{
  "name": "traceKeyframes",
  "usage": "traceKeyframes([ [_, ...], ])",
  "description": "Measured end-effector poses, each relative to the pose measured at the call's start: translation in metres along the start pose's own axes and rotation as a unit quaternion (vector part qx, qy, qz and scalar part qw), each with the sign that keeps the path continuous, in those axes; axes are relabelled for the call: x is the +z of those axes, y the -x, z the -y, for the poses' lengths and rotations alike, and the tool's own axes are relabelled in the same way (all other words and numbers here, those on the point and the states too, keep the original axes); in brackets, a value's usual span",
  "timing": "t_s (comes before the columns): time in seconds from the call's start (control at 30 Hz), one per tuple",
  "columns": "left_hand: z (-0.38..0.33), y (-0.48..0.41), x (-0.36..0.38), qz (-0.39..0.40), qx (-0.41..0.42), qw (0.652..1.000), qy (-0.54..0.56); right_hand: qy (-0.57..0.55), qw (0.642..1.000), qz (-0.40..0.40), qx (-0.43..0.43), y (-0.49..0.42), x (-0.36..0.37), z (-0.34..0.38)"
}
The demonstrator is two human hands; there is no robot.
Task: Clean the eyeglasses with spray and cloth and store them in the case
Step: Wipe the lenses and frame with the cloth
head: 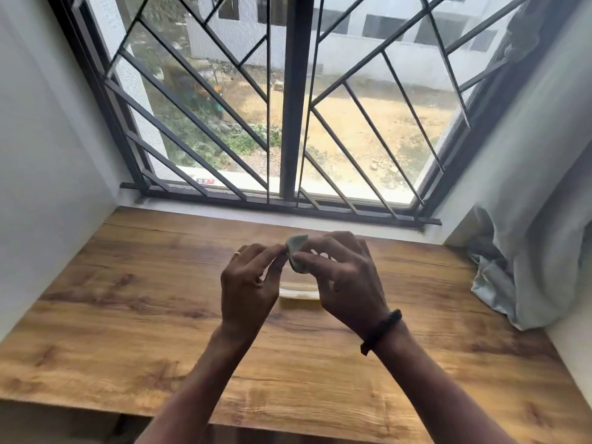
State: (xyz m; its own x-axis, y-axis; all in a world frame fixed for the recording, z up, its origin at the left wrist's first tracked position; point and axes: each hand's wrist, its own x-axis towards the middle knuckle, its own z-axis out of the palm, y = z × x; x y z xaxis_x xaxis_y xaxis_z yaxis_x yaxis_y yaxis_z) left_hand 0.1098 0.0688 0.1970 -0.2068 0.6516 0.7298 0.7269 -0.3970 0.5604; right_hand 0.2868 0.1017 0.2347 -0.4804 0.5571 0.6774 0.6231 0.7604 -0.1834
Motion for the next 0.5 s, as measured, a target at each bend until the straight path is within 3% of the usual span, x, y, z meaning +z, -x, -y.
traceKeyframes([
  [0.5,-0.001,0.001,-0.003,0.004,-0.012,1.0,0.001,0.003,1.0,0.017,-0.009,0.011,-0.008,-0.005],
])
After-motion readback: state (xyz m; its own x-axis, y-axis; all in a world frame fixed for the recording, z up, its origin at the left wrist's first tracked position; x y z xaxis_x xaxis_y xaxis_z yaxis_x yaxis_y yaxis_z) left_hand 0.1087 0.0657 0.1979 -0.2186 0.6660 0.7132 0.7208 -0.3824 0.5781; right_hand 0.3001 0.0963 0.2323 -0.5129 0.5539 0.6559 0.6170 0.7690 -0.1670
